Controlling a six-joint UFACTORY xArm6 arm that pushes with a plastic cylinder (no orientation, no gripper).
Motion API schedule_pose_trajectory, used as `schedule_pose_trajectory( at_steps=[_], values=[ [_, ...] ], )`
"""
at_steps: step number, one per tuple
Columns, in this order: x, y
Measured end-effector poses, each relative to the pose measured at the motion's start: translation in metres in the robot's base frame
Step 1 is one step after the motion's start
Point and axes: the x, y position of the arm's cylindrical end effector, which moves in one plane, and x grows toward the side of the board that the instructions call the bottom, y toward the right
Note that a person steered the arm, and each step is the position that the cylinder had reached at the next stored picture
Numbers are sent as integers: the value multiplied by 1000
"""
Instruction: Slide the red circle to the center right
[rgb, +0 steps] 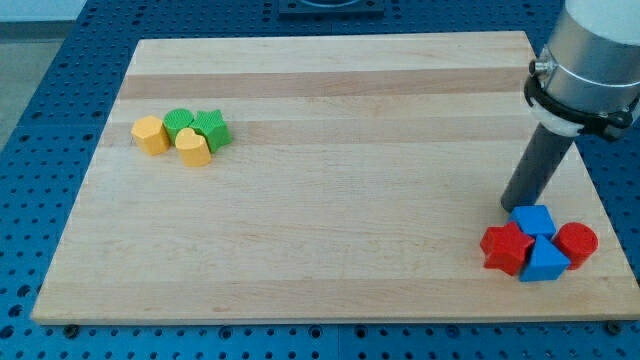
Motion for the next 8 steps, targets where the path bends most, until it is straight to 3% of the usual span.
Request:
schedule_pose_trajectory(
  at_steps=[2,3,5,7,8],
  values=[
    [-19,23],
    [-19,72],
    [16,135],
    [80,116],
    [90,82]
  ],
)
